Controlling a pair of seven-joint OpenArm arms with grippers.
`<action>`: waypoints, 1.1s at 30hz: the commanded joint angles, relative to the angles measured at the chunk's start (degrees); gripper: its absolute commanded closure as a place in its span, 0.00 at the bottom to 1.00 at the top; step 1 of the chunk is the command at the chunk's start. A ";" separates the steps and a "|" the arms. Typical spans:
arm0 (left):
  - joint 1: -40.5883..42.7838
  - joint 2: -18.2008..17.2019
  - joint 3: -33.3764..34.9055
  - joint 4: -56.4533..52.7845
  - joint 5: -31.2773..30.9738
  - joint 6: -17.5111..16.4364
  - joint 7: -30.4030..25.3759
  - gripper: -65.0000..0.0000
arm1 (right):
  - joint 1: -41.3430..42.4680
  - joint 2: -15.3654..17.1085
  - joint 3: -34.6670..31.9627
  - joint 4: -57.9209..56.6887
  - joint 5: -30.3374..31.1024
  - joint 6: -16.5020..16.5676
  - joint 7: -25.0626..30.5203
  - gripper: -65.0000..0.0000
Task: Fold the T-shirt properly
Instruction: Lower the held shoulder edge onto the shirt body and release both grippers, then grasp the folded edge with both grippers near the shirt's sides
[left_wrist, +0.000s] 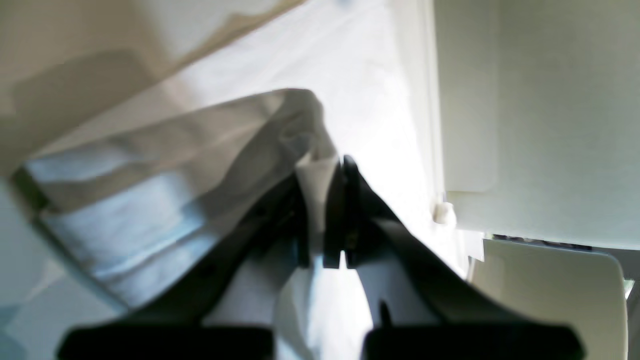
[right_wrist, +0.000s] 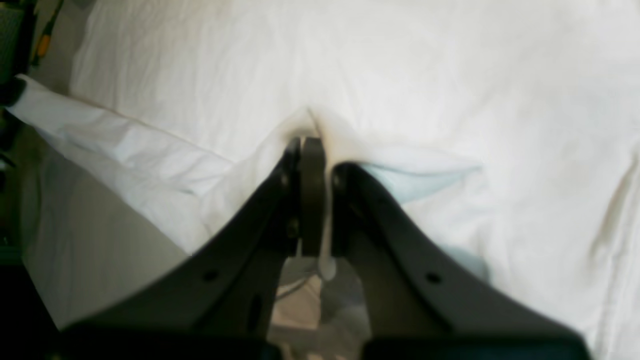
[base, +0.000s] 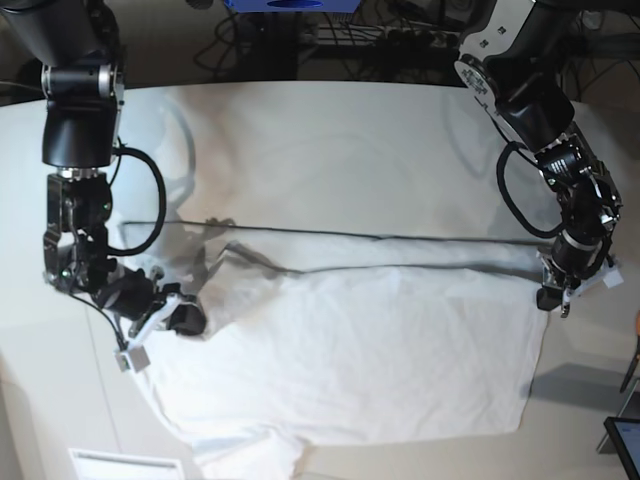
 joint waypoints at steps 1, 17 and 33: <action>-1.92 -1.18 0.08 1.09 -1.23 -0.75 -0.35 1.00 | 2.15 0.47 0.22 0.61 1.53 0.38 1.72 1.00; -3.94 -0.30 0.17 1.09 6.77 -0.84 -1.84 1.00 | 2.94 0.55 0.49 -1.50 1.44 0.38 3.91 0.79; -2.71 -11.11 12.83 1.70 6.77 -0.92 -10.90 0.53 | -1.98 5.48 0.14 3.07 1.44 0.73 16.84 0.48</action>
